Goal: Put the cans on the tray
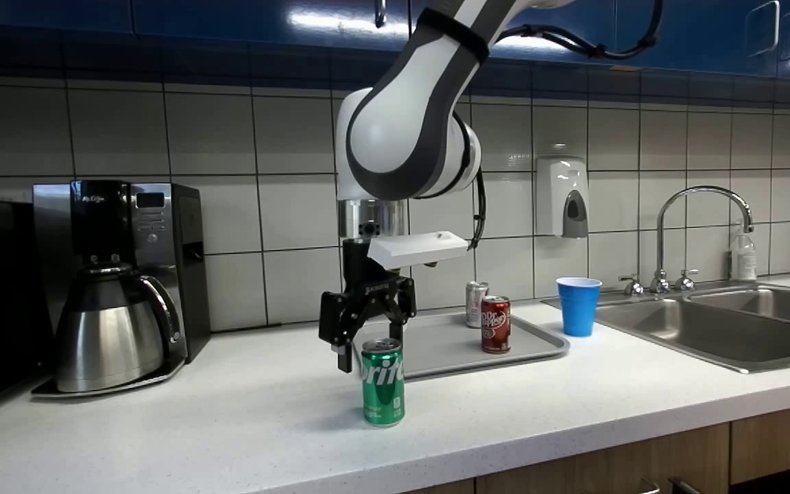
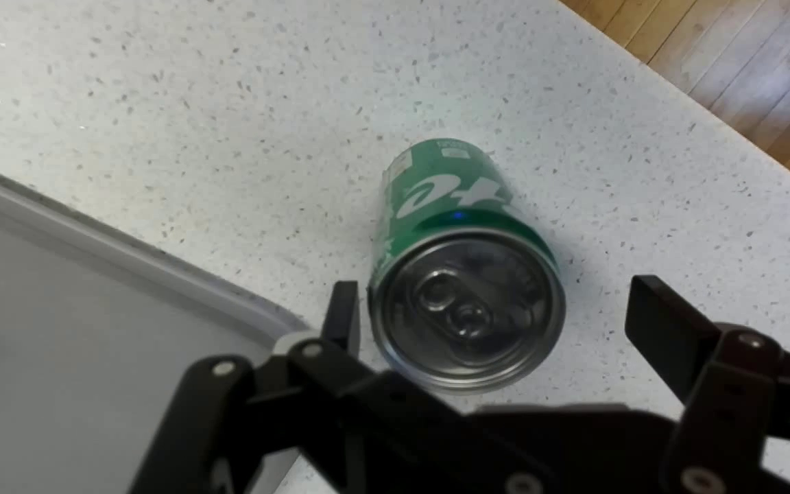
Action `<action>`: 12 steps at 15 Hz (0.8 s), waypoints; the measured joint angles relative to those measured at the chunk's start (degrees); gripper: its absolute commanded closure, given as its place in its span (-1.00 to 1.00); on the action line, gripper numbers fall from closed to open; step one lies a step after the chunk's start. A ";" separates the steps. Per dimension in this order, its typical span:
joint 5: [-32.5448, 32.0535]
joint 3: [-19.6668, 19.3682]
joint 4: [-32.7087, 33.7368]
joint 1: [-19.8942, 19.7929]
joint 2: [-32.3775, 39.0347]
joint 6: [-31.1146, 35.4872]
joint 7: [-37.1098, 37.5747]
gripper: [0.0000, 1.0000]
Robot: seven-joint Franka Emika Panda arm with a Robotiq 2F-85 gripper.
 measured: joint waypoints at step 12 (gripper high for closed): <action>-2.32 -1.59 0.98 1.00 1.87 0.00 0.00 -1.00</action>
